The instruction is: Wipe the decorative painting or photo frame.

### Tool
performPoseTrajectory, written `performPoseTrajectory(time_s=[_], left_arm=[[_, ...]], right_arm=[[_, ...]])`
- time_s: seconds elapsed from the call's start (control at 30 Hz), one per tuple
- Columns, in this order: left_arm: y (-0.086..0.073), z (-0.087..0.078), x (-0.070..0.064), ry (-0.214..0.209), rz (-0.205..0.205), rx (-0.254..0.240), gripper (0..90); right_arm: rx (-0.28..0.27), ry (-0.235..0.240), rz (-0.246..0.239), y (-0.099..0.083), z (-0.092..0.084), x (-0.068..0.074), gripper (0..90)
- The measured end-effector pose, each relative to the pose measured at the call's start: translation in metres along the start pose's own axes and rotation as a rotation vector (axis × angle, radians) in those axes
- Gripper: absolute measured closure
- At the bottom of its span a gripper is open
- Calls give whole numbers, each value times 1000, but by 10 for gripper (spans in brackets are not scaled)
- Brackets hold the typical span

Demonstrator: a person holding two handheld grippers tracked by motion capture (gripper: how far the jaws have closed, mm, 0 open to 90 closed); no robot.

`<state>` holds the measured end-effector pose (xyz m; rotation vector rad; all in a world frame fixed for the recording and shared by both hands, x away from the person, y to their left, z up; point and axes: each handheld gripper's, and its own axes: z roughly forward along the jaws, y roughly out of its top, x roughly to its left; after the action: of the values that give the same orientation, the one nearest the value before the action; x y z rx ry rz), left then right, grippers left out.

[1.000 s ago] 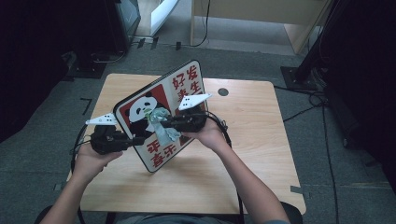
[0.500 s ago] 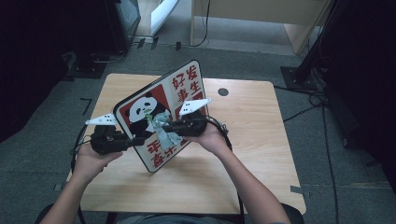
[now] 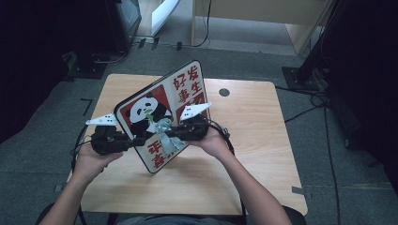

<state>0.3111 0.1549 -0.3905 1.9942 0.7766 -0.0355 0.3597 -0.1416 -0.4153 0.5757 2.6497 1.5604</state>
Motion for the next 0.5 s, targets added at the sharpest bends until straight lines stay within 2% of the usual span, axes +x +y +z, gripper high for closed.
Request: performPoseTrajectory(time_s=[0.5], left_arm=[[1, 0, 1, -4, 9, 4, 738]], right_arm=[[59, -6, 31, -19, 6, 1, 825]])
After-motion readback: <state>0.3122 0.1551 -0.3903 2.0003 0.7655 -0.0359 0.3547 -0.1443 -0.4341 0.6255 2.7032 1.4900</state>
